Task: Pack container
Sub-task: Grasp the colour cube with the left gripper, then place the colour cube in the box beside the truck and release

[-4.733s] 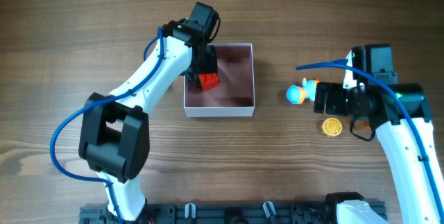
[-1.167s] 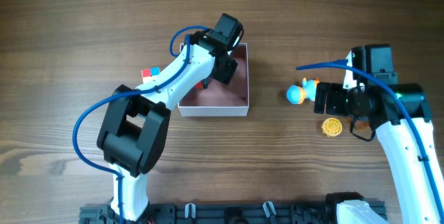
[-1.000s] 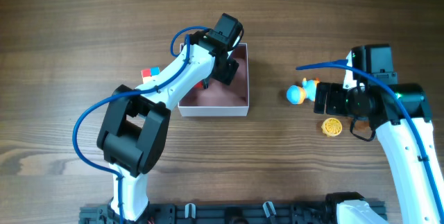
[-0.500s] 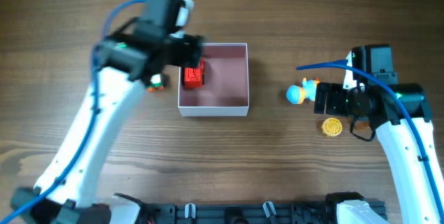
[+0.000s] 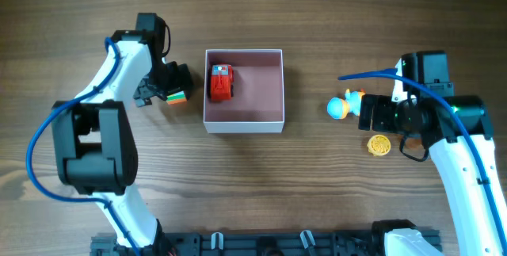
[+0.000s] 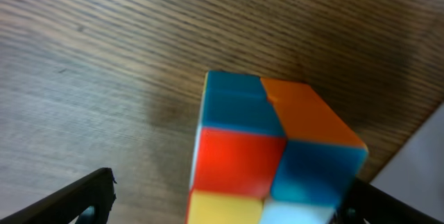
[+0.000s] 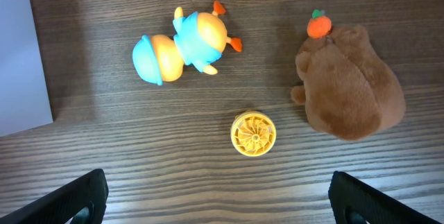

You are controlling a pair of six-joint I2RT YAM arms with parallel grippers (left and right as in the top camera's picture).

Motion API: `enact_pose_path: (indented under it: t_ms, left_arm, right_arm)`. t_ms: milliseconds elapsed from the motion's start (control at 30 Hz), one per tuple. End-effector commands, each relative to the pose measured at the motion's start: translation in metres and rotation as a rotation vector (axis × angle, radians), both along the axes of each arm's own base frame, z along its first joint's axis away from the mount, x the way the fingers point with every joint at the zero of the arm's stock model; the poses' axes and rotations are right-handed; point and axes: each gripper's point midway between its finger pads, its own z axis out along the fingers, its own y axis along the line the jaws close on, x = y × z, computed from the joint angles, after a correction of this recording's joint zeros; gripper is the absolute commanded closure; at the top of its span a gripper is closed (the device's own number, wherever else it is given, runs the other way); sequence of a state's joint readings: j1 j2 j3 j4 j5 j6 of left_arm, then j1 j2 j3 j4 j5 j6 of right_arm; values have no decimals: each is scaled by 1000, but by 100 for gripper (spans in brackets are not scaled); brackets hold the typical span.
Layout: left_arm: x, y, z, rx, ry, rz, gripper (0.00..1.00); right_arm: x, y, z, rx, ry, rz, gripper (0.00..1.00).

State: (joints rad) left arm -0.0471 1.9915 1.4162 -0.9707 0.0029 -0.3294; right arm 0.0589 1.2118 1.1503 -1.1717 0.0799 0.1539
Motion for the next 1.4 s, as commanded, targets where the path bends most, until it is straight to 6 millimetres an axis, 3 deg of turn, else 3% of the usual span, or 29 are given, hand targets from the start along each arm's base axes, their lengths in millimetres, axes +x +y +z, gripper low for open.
enact_pose_path:
  t_ms: [0,167,333,500,567,667,733,833,900,967,1033,1100,1167,1300,1367]
  left_arm:
    - [0,-5,-10,-15,15,14,10]
    - [1,-5,-10,-16,13,14,41]
    - [1,-5,-10,-15,12,13,48]
    - [1,-5,-7,-15,6,13,73]
    - [3,-5,6,-17,-23,10,74]
    - [4,-10,47,-22,-97,-5,78]
    - [5,-24,84,-31,-176,-41,82]
    - [-3,-84,160,-82,-401,-201,84]
    - [-10,-127,187,-120,-507,-308,85]
    - [-17,-168,194,-153,-558,-408,86]
    - [-19,-201,177,-169,-539,-478,86]
    - [-15,-214,149,-158,-482,-499,86]
    - [-9,-219,102,-125,-382,-504,87]
    - [-1,-223,47,-94,-293,-508,85]
    - [8,-222,33,-65,-303,-503,77]
  right_arm:
    - [4,-3,9,-13,-27,-14,0]
    - [4,-3,9,-13,-26,-14,0]
    - [4,-3,8,-13,-24,-14,0]
    - [3,-3,8,-13,-23,-13,0]
    - [3,-3,8,-13,-23,-13,0]
    - [4,-3,8,-13,-23,-14,0]
    - [4,-3,8,-13,-23,-14,0]
    - [3,-3,8,-13,-23,-14,0]
    - [4,-3,8,-13,-25,-14,0]
    - [4,-3,8,-13,-24,-14,0]
    - [3,-3,8,-13,-23,-14,0]
    - [3,-3,8,-13,-23,-14,0]
    - [3,-3,8,-13,-23,-14,0]
    - [3,-3,8,-13,-23,-14,0]
    - [3,-3,8,-13,-21,-14,0]
